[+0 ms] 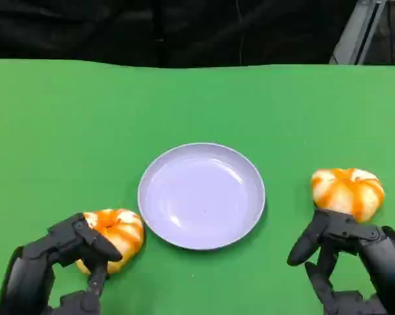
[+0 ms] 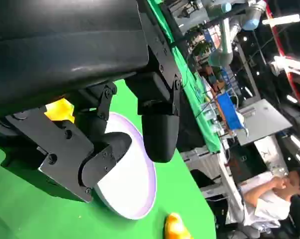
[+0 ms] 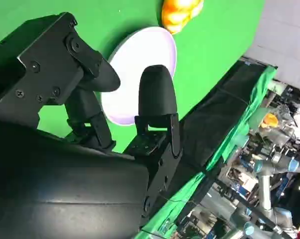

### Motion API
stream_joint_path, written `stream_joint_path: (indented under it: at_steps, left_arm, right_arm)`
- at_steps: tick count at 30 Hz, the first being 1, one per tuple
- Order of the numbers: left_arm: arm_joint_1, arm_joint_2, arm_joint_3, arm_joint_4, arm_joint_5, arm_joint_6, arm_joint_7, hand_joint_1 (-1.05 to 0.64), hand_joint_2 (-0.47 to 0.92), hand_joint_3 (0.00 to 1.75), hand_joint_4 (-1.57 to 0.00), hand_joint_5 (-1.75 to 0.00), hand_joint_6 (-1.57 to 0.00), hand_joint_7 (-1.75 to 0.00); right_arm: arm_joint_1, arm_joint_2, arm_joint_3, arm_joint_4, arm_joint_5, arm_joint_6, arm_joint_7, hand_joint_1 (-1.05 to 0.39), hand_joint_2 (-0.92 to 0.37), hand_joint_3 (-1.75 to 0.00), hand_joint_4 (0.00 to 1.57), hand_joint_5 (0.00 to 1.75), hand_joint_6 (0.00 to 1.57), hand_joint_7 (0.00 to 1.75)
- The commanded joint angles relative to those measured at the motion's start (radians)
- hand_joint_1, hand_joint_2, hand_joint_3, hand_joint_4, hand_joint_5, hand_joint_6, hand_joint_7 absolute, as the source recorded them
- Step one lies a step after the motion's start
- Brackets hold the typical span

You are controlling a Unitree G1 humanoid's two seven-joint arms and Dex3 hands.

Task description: Grasp the bread from the table and place it into the plate.

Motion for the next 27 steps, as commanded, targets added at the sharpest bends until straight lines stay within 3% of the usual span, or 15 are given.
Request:
stream_joint_path:
  at_steps: [1, 22, 25, 27]
  left_arm:
    - [-0.004, 0.01, 0.01, -0.005, -0.006, -0.002, -0.001, 0.01, 0.46, 1.24, -0.76, -1.57, -0.76, -1.3]
    - [0.003, 0.004, 0.012, -0.019, 0.001, 0.004, 0.009, 0.0, 0.49, 1.19, -0.74, -1.53, -0.76, -1.25]
    - [0.004, -0.003, 0.013, -0.021, 0.01, 0.001, 0.02, 0.0, 0.54, 1.07, -0.69, -1.35, -0.73, -1.08]
    - [0.007, -0.012, 0.018, -0.029, 0.039, 0.017, 0.045, -0.01, 0.59, 0.95, -0.65, -1.24, -0.73, -0.81]
  right_arm:
    - [0.003, -0.006, -0.01, -0.008, 0.005, 0.003, -0.002, 0.05, -0.34, -1.29, 0.79, 1.66, 0.75, 1.35]
    - [0.003, -0.011, -0.01, -0.011, 0.001, 0.001, 0.001, 0.05, -0.34, -1.29, 0.8, 1.65, 0.75, 1.35]
    - [0.005, -0.011, -0.01, -0.014, 0.007, 0.002, 0.004, 0.04, -0.34, -1.29, 0.8, 1.65, 0.75, 1.35]
    - [0.005, -0.011, -0.01, -0.016, 0.009, 0.002, 0.004, 0.05, -0.34, -1.3, 0.8, 1.65, 0.75, 1.35]
